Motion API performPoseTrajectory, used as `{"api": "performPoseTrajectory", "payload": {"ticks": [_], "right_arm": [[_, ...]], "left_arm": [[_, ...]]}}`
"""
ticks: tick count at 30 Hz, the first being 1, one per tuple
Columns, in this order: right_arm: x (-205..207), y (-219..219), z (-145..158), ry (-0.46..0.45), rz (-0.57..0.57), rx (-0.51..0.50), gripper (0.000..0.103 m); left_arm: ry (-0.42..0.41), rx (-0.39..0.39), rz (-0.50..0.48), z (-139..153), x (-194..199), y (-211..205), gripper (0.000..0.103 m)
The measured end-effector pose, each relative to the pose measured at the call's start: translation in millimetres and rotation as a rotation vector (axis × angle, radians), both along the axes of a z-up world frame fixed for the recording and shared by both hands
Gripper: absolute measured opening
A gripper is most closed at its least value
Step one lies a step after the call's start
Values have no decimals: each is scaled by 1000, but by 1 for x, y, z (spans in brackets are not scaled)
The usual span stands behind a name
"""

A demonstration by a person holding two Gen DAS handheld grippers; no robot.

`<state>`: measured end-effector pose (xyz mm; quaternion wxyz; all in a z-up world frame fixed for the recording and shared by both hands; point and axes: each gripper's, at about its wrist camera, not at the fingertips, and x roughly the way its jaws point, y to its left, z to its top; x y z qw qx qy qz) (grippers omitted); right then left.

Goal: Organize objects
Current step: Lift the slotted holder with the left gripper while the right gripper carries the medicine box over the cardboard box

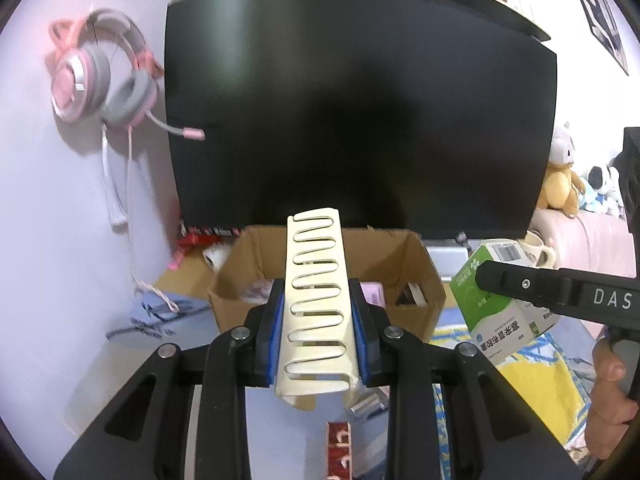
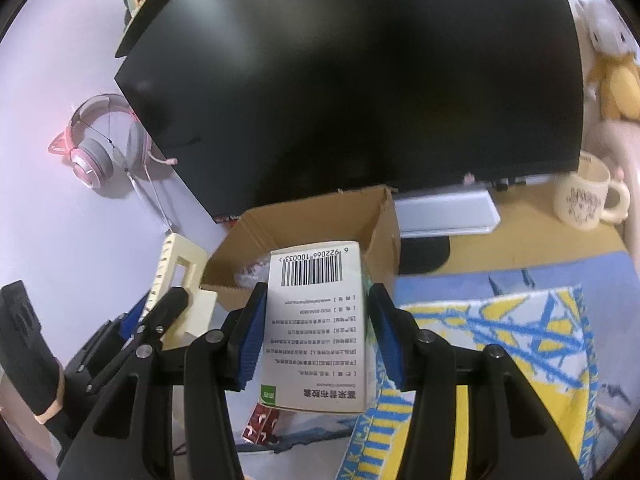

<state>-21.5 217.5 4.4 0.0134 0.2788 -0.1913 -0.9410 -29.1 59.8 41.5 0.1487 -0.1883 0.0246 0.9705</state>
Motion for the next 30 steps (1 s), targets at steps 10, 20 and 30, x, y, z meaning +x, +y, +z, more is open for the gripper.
{"api": "performPoseTrajectory", "payload": {"ticks": [10, 20, 30], "right_arm": [[-17, -5, 24, 22, 18, 11, 54], [-46, -3, 32, 11, -9, 47, 54], [-75, 1, 29, 16, -16, 55, 54]], "left_arm": [[12, 49, -13, 27, -24, 5, 27], [31, 38, 26, 41, -53, 1, 27], [62, 10, 71, 49, -77, -8, 27]]}}
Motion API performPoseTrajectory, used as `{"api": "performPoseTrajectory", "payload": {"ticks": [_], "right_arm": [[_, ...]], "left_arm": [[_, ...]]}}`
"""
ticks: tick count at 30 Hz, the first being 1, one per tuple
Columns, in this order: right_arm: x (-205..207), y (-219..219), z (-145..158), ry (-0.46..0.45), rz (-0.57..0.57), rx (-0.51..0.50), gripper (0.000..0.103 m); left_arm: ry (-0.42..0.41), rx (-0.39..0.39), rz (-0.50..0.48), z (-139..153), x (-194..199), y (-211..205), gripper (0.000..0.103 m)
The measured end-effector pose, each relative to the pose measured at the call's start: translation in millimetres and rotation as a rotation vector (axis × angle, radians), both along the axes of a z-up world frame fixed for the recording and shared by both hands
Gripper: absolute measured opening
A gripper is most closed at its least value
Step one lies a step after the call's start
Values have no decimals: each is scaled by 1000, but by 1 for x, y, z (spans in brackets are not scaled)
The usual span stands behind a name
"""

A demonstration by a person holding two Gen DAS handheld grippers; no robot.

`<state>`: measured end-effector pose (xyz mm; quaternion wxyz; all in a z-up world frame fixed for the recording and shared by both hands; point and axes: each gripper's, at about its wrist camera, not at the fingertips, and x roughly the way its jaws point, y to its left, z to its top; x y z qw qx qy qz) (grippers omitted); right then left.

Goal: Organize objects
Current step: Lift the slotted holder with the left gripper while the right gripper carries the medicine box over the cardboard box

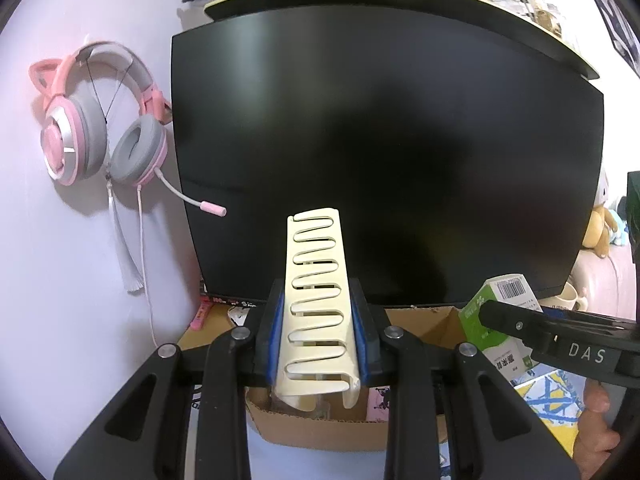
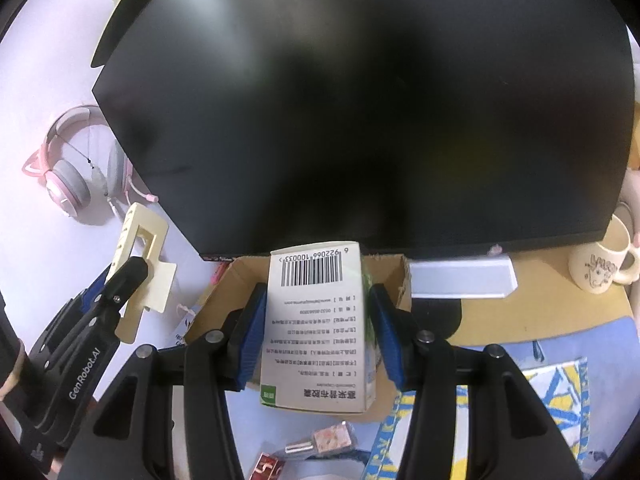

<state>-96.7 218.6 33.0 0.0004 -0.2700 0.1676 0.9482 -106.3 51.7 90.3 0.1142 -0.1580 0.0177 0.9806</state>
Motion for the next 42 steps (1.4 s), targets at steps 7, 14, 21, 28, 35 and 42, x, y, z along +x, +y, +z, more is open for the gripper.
{"api": "performPoseTrajectory", "payload": {"ticks": [7, 14, 21, 28, 35, 42], "right_arm": [[-17, -1, -6, 16, -14, -19, 54], [-22, -9, -12, 13, -6, -23, 54], [-27, -19, -14, 3, -12, 3, 54], [-30, -25, -17, -3, -17, 23, 54], [-36, -25, -24, -24, -43, 52, 54], [-37, -23, -27, -32, -51, 59, 54]], "left_arm": [[-28, 5, 9, -12, -17, -6, 27], [-59, 14, 17, -19, -28, -13, 27], [-45, 28, -12, -18, -23, -12, 27], [-84, 32, -37, -30, -33, -9, 27], [-103, 42, -46, -38, -40, -9, 27], [-108, 72, -57, -42, -47, -15, 27]]}}
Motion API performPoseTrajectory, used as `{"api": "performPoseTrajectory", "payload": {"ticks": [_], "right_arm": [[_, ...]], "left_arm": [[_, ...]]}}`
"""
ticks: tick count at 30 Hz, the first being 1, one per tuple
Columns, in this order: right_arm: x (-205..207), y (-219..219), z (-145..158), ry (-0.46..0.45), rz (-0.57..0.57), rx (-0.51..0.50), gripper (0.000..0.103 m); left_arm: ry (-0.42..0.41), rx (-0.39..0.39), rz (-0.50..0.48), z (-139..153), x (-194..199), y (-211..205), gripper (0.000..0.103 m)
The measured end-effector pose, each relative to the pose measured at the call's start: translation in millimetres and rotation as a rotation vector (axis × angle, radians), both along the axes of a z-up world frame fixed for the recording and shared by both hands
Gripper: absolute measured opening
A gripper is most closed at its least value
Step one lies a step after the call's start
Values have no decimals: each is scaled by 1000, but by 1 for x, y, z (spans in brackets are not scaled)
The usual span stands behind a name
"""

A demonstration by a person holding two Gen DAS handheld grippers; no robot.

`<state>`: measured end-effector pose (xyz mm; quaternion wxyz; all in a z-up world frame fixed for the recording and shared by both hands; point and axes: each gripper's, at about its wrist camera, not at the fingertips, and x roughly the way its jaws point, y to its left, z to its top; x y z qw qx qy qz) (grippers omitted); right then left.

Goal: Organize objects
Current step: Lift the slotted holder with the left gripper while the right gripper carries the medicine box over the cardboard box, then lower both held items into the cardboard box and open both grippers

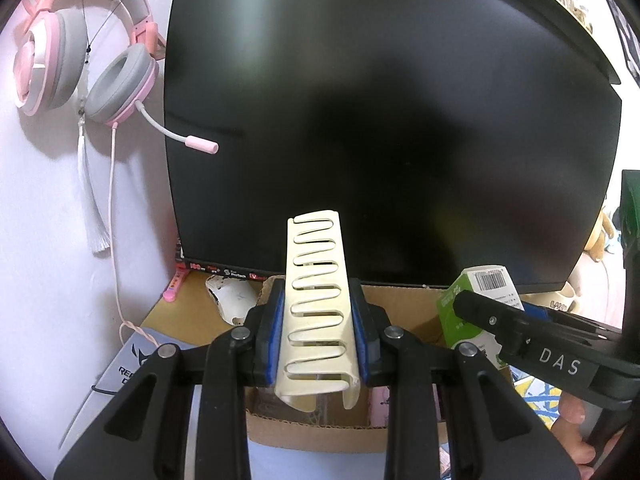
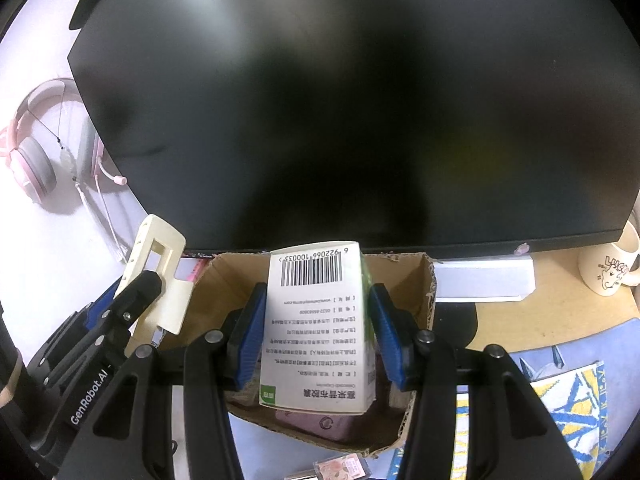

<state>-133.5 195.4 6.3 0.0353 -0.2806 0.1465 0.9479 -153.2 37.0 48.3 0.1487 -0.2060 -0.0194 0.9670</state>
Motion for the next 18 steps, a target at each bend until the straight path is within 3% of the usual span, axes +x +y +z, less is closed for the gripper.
{"api": "performPoseTrajectory", "payload": {"ticks": [18], "right_arm": [[-11, 1, -13, -45, -16, 24, 55]], "left_arm": [[-28, -47, -15, -15, -9, 19, 27]]}}
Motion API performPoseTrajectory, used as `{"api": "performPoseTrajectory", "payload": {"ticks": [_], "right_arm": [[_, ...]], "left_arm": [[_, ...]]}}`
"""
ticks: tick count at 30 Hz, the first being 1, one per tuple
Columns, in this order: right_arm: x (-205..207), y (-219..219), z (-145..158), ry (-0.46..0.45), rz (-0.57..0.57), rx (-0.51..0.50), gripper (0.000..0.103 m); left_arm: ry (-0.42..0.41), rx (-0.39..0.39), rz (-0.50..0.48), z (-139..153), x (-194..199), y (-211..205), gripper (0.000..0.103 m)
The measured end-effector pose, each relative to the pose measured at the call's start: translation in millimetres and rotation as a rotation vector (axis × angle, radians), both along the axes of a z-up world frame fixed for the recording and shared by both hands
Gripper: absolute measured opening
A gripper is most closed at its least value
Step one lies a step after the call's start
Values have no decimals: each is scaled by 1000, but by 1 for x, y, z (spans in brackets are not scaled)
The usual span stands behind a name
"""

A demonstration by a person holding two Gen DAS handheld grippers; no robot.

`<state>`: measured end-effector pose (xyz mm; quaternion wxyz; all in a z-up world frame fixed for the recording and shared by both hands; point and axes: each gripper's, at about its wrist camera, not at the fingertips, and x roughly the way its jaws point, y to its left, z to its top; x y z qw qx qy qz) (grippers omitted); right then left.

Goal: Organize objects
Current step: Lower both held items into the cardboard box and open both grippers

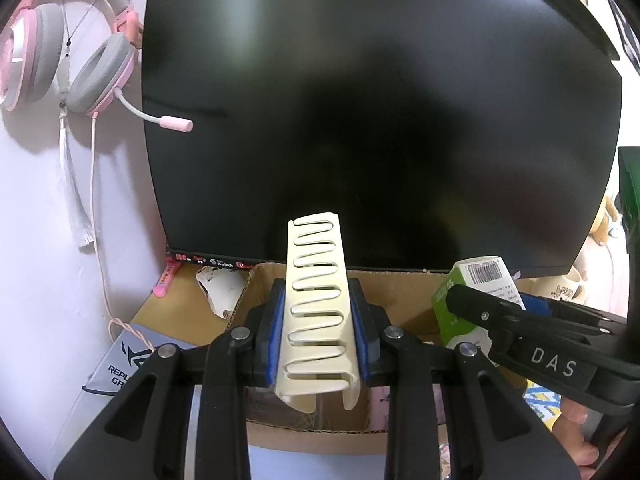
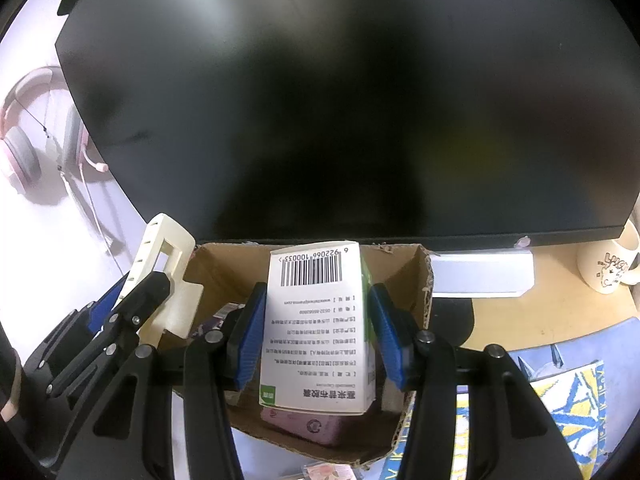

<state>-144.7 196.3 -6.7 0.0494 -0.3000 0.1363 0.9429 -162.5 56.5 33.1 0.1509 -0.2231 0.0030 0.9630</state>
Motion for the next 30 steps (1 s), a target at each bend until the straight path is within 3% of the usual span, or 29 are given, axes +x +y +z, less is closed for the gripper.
{"api": "performPoseTrajectory", "payload": {"ticks": [11, 21, 26, 30], "right_arm": [[2, 10, -4, -19, 5, -9, 55], [-15, 14, -15, -71, -14, -37, 55], [-19, 11, -21, -108, 2, -10, 55], [-18, 9, -21, -113, 15, -1, 56]], "left_arm": [[-33, -48, 3, -12, -7, 15, 27], [-91, -166, 90, -30, -22, 25, 29], [-30, -281, 169, -28, -13, 35, 29], [-32, -261, 152, -22, -7, 32, 31]]}}
